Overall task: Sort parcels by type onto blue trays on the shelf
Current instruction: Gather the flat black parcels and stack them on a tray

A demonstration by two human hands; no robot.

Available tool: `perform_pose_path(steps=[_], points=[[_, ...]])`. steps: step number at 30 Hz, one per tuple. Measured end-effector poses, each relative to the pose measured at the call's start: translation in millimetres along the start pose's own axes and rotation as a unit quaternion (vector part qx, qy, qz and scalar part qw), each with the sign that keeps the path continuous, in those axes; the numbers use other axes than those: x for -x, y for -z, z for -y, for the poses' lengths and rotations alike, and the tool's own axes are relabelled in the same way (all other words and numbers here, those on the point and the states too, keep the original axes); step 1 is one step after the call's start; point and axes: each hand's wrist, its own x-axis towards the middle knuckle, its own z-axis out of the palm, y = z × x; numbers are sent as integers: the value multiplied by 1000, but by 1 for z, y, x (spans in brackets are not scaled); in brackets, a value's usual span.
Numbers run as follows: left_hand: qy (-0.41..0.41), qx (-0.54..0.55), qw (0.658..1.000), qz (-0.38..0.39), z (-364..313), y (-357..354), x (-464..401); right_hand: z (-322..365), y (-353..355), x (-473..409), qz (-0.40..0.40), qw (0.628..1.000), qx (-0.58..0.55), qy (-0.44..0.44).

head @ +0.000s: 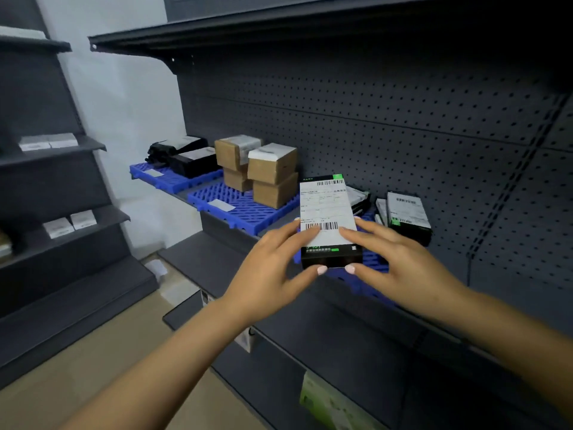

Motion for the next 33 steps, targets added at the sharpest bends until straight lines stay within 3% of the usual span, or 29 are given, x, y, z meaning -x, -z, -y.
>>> perform_pose_path(steps=[7, 20, 33], points=[[-13, 72, 996, 44, 53, -15, -64, -18, -7, -56, -2, 997, 33, -66], [-31, 92, 990, 106, 127, -89, -161, -103, -37, -135, 2, 992, 16, -125], [-105, 120, 967, 201, 193, -137, -213, -132, -72, -168, 4, 973, 57, -223]])
